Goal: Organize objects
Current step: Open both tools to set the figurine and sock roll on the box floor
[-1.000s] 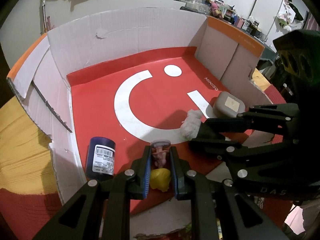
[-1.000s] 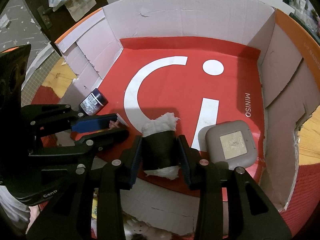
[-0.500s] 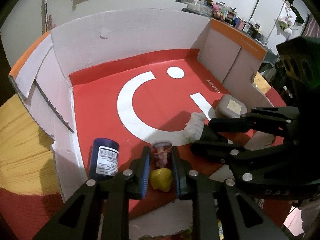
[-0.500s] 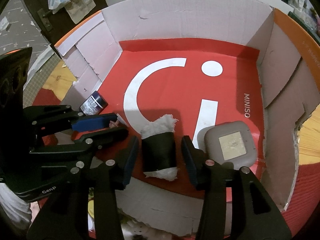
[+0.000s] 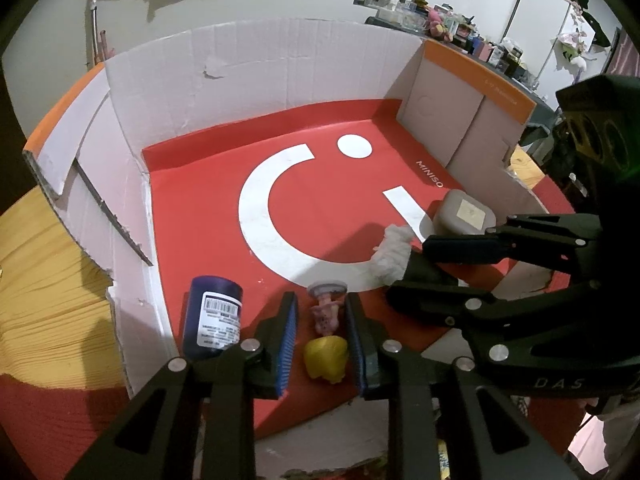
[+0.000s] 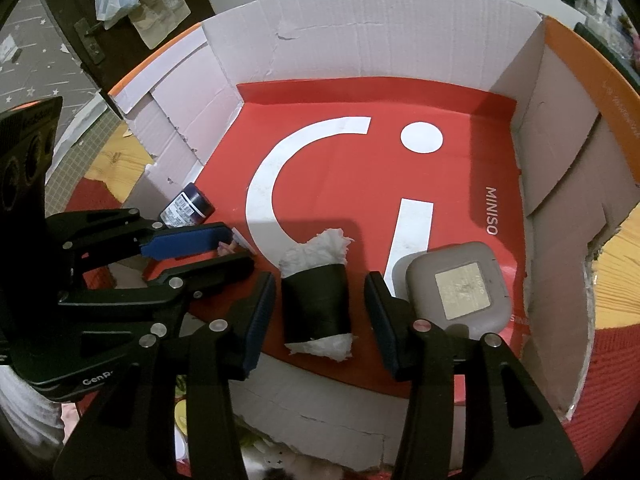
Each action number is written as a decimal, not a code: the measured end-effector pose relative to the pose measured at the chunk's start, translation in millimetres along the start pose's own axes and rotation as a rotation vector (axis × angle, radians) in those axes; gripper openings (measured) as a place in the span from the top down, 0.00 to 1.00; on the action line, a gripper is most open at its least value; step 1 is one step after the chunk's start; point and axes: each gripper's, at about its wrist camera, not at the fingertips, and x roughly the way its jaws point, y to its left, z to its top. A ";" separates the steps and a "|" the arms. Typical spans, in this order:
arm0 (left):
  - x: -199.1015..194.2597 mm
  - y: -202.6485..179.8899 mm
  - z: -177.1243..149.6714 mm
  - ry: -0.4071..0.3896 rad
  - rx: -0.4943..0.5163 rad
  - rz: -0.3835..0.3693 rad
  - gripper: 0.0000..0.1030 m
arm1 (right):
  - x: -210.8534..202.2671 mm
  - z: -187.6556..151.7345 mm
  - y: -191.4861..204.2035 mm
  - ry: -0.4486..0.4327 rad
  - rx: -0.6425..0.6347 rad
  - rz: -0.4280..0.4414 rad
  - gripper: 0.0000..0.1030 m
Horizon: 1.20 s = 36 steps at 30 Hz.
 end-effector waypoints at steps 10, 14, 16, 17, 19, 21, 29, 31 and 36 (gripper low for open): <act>-3.1 -0.7 1.7 -0.003 0.005 0.002 0.70 | -1.9 1.7 -3.3 -0.001 0.020 0.010 0.55; -5.4 -0.5 3.4 -0.008 0.001 0.004 0.66 | -1.0 3.0 -1.5 -0.003 0.019 0.008 0.55; -7.6 -0.1 4.1 -0.011 -0.003 0.000 0.64 | -2.3 3.0 -1.3 -0.007 0.020 0.007 0.55; -8.6 -0.3 4.3 -0.013 -0.004 -0.002 0.64 | -3.7 3.2 -1.6 -0.010 0.020 0.006 0.54; -12.3 -0.6 4.9 -0.019 -0.008 -0.007 0.64 | -7.3 2.6 -2.0 -0.017 0.020 0.006 0.50; -18.0 -0.8 5.2 -0.031 -0.015 -0.015 0.64 | -11.5 3.2 -1.9 -0.028 0.023 0.009 0.47; -54.0 -3.4 6.8 -0.114 -0.039 -0.025 0.54 | -39.8 2.5 0.8 -0.103 0.033 0.003 0.38; -63.8 -4.9 5.1 -0.136 -0.043 -0.021 0.52 | -49.1 1.0 2.0 -0.126 0.034 0.008 0.37; -93.9 -11.7 -5.5 -0.220 -0.043 0.015 0.36 | -80.2 -6.6 10.7 -0.207 0.010 -0.012 0.28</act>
